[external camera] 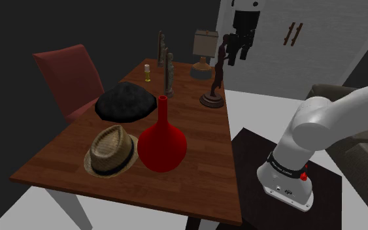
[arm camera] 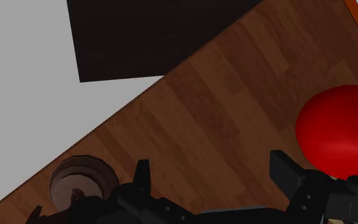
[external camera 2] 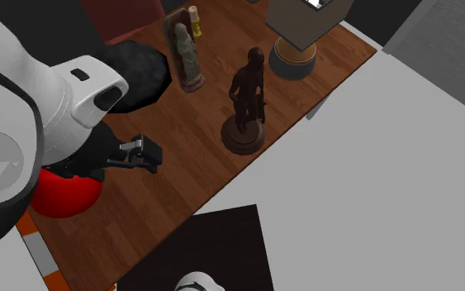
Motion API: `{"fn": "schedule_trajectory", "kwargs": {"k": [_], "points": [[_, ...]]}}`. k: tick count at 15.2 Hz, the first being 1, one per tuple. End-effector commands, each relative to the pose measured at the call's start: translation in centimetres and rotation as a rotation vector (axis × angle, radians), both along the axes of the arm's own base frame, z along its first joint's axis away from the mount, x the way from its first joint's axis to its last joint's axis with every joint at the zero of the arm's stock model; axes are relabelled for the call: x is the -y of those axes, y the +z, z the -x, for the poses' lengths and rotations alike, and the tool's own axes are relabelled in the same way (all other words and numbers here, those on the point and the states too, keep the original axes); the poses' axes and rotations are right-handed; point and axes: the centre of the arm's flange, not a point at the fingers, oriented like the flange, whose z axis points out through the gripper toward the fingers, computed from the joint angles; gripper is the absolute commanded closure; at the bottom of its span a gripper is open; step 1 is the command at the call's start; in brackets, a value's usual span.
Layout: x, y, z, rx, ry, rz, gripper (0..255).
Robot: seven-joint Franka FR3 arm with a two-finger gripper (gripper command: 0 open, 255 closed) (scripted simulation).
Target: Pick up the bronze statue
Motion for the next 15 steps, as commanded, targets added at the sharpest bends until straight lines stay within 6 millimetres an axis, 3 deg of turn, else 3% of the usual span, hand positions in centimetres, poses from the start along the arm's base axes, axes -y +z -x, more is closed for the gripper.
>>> {"fn": "schedule_trajectory", "kwargs": {"k": [1, 15], "points": [[0.0, 0.0, 0.0, 0.0, 0.0, 0.0, 0], [14.6, -1.6, -9.3, 0.189, -0.344, -0.069, 0]]}}
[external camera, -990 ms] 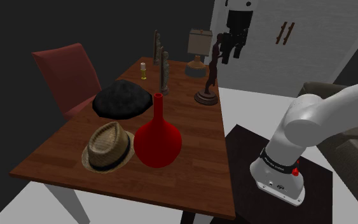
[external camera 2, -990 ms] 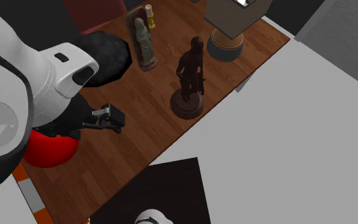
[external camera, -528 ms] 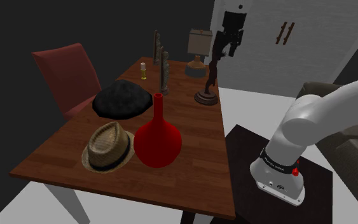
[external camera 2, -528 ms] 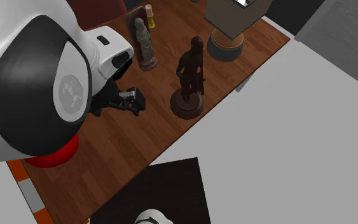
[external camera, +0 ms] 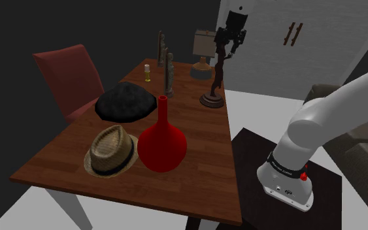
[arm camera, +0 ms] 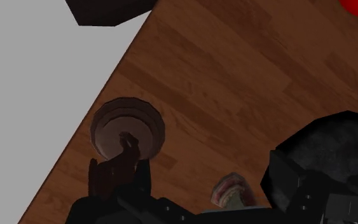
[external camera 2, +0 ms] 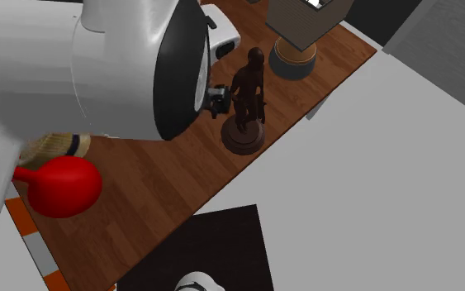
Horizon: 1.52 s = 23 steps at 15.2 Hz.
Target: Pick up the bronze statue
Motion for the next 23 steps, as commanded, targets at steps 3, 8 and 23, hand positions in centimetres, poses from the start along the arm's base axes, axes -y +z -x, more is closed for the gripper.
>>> {"fn": "schedule_trajectory", "kwargs": {"k": [3, 8, 23], "points": [[4.8, -0.5, -2.0, 0.056, -0.1, -0.019, 0], [10.6, -1.0, -3.7, 0.122, -0.221, -0.043, 0], [10.6, -5.1, -3.7, 0.122, -0.221, -0.043, 255]]}}
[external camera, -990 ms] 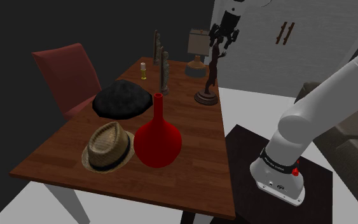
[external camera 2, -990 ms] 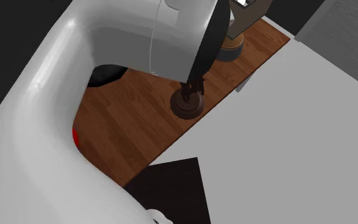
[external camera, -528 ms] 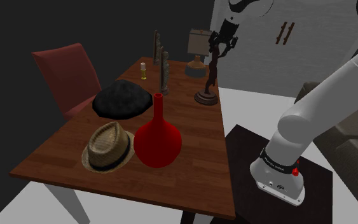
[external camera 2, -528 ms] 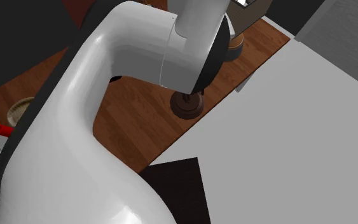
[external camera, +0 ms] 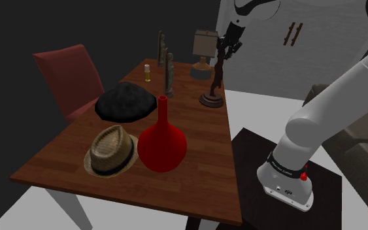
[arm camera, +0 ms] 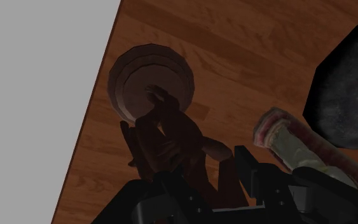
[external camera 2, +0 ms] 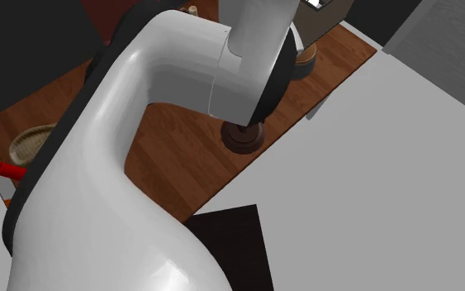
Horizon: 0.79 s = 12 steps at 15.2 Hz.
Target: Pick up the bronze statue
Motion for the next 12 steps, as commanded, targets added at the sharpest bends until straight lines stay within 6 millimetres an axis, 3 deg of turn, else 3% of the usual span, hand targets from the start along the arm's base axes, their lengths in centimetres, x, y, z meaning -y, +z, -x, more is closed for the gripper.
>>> {"fn": "schedule_trajectory", "kwargs": {"k": [1, 5, 12], "points": [[0.0, -0.1, 0.0, -0.001, 0.0, 0.0, 255], [0.1, 0.0, 0.1, -0.001, 0.0, 0.0, 255], [0.1, 3.7, 0.1, -0.001, 0.0, 0.0, 255]]}}
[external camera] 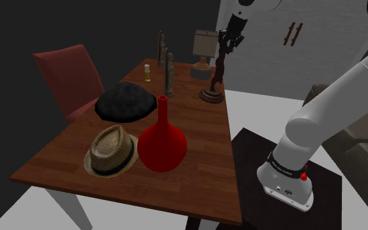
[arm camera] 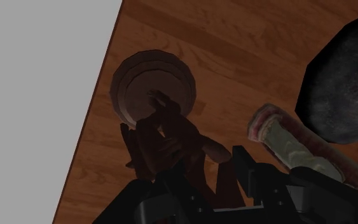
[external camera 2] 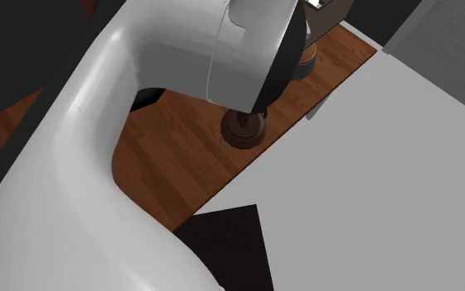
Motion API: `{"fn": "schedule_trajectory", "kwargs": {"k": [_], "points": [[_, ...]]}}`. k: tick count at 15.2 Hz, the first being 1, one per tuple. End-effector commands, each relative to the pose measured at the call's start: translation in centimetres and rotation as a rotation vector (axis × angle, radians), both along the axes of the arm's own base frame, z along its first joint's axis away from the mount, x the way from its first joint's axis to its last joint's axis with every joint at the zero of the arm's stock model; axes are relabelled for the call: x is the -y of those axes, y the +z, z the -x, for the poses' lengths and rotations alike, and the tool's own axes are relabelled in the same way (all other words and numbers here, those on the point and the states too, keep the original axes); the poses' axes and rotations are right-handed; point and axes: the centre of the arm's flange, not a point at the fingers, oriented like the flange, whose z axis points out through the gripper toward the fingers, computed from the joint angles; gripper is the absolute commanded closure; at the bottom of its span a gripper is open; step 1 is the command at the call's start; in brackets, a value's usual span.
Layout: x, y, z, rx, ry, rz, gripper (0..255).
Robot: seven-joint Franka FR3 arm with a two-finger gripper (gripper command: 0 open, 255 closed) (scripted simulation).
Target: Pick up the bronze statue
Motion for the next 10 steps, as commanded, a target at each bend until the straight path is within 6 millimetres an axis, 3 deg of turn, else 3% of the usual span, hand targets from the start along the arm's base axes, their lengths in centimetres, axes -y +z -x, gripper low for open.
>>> {"fn": "schedule_trajectory", "kwargs": {"k": [1, 8, 10], "points": [[0.0, 1.1, 0.0, 0.003, 0.0, 0.001, 255], [0.0, 4.8, 0.0, 0.003, 0.0, 0.001, 255], [0.0, 4.9, 0.0, 0.003, 0.0, 0.001, 255]]}}
